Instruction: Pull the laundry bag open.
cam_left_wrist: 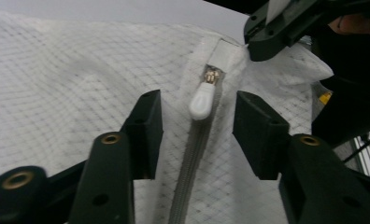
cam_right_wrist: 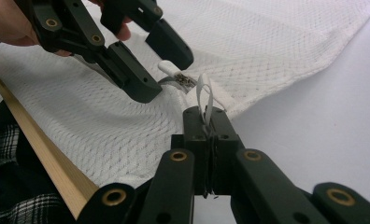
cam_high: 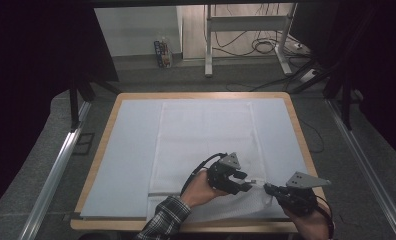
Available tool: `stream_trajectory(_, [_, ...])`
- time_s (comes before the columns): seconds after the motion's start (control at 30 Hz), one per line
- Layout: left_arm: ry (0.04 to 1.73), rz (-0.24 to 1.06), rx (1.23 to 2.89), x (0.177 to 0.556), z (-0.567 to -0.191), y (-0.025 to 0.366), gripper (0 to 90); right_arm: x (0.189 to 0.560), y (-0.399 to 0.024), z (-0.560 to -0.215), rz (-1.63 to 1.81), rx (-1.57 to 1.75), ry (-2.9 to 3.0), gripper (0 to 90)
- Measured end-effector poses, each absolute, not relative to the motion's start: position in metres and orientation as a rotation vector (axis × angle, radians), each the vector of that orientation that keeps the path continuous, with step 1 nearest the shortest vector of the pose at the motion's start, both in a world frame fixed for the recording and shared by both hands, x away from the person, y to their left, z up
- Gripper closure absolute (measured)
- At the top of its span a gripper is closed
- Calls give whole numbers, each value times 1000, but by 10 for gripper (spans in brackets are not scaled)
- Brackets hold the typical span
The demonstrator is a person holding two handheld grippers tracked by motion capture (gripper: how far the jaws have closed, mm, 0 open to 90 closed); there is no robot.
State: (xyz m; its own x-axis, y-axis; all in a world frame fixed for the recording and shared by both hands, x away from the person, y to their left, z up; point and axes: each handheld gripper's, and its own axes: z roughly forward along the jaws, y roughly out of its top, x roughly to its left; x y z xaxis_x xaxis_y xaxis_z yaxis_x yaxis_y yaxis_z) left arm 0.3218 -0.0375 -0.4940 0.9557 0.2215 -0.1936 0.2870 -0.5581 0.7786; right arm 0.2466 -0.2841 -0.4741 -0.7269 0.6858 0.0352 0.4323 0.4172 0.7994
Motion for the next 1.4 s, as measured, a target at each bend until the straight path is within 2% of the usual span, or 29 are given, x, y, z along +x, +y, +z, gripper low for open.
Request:
stream_trajectory(0.47, [343,-198,2231,325,-488,-37,722,246,-280,-476,1129,935,2405,870])
stream_trajectory(0.87, [336,-272,2254,326,-491,-41,800,245,-276,-478,1077,901,2419,869])
stream_trajectory(1.0, [352,-263,2260,325,-490,-44,801,244,-274,-478,1056,885,2420,869])
stream_trajectory(1.23, [371,-288,2261,328,-489,-43,727,244,-274,-477,1041,866,2425,869])
stream_trajectory(1.4, [384,-314,2273,330,-490,-42,708,244,-273,-478,1031,864,2424,869])
